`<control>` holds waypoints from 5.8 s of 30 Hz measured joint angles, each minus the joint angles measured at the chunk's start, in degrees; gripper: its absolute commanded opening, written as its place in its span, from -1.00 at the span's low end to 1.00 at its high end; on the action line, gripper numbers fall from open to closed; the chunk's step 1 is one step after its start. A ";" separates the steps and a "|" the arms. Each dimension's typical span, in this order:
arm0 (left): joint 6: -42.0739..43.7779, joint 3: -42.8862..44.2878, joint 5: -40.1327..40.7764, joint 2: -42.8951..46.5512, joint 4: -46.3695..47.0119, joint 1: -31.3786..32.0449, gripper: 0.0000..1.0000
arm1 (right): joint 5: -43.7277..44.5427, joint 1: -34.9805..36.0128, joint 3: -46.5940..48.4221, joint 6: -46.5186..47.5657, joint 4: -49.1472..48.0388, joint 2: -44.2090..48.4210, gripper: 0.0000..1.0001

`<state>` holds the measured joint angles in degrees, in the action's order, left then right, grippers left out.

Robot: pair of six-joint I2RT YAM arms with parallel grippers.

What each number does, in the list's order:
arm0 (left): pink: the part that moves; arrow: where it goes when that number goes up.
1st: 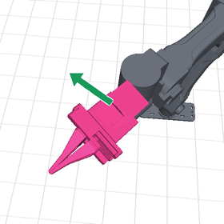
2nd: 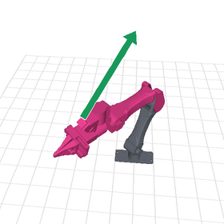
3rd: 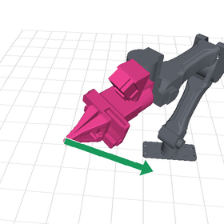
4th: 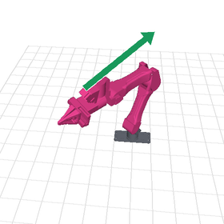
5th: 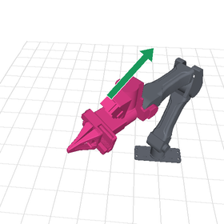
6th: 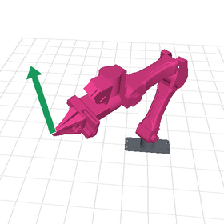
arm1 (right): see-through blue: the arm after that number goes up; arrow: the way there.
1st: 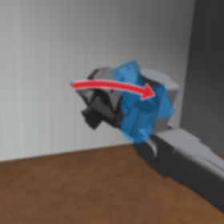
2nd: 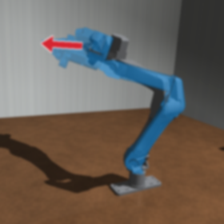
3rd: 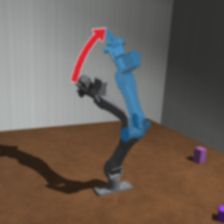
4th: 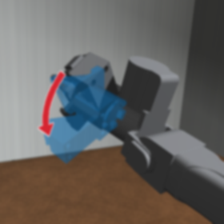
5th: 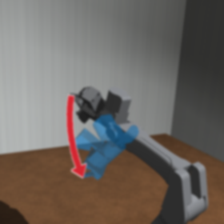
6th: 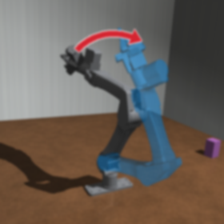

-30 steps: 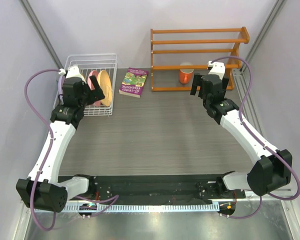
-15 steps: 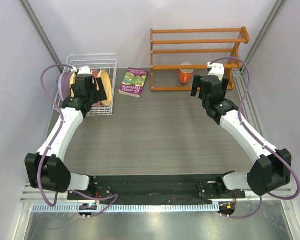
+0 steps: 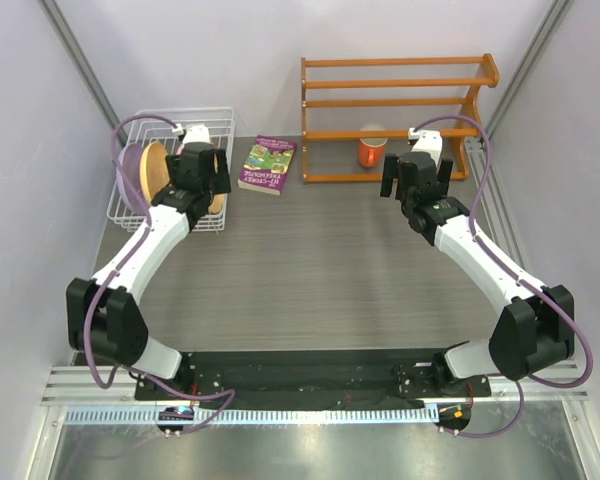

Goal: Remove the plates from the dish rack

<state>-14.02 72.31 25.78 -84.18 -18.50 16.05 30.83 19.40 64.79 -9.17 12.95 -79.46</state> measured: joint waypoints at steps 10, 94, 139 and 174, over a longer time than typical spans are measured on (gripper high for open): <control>3.80 0.33 10.95 -7.87 4.48 2.60 0.28 | 0.17 -0.76 -0.09 0.02 0.90 -0.02 0.99; -12.52 3.69 -4.50 -3.82 -3.54 22.18 -1.00 | -42.97 -2.38 -7.67 -16.52 -6.60 2.60 0.89; -5.75 -6.82 18.29 5.31 -0.39 16.83 0.99 | -34.32 -9.40 -13.40 -14.51 6.36 -4.09 -0.93; 13.11 -4.66 32.02 -15.87 24.39 0.42 0.48 | -23.58 -9.51 -13.40 -13.16 9.64 1.81 0.40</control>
<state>-0.91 67.66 57.80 -100.05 5.89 16.47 7.25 9.89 51.40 -22.33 22.59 -77.65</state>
